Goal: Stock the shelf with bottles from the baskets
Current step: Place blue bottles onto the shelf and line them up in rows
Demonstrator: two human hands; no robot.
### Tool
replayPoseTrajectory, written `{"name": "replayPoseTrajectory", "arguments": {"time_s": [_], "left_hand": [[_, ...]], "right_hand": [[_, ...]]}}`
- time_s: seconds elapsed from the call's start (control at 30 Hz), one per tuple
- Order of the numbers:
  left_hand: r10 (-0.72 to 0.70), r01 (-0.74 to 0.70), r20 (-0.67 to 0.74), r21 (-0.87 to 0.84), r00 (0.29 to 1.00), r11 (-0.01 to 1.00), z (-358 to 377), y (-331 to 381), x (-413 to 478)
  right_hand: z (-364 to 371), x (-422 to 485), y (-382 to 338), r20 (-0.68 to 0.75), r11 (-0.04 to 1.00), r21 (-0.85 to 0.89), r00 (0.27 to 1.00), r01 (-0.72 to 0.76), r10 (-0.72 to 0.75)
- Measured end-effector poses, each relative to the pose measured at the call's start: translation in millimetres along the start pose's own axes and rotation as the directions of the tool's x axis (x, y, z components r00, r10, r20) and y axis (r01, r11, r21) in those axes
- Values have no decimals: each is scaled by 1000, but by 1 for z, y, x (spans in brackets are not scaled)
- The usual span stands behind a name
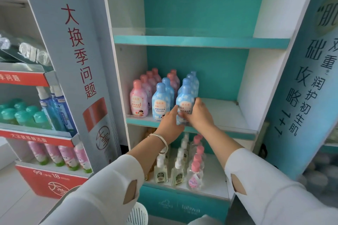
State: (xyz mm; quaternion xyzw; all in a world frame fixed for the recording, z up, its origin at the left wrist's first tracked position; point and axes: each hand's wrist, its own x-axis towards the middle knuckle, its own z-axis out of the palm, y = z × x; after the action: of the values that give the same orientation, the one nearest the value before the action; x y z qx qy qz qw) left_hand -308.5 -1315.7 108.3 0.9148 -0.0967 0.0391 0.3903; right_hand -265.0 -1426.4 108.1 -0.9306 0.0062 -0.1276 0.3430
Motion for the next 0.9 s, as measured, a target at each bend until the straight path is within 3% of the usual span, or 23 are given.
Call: {"name": "replayPoseTrajectory", "arguments": {"time_s": [0.17, 0.27, 0.33, 0.43, 0.53, 0.6, 0.73, 0.9], "left_hand": [[80, -74, -53, 102, 995, 992, -18, -19, -31], [53, -41, -65, 176, 996, 984, -33, -38, -53], [28, -8, -89, 219, 996, 976, -44, -54, -70], [-53, 75, -89, 257, 995, 964, -62, -84, -98], [-148, 164, -71, 331, 986, 929, -75, -124, -127], [-221, 223, -49, 367, 974, 903, -80, -153, -147], [-351, 325, -17, 417, 936, 849, -81, -207, -174], [-397, 368, -25, 430, 918, 825, -73, -250, -176]], "right_hand": [[1, -33, -10, -298, 984, -91, 939, 151, -171], [16, -59, -21, -313, 945, -73, 892, 320, -326], [31, -74, -28, -178, 926, -29, 910, 376, -375], [58, -89, -38, 182, 936, 15, 919, 352, -349], [90, -104, -45, 516, 952, 25, 811, 306, -274], [112, -112, -47, 658, 936, -48, 716, 349, -233], [149, -124, -51, 793, 881, -105, 573, 461, -206], [182, -128, -59, 835, 863, -103, 514, 496, -196]]}}
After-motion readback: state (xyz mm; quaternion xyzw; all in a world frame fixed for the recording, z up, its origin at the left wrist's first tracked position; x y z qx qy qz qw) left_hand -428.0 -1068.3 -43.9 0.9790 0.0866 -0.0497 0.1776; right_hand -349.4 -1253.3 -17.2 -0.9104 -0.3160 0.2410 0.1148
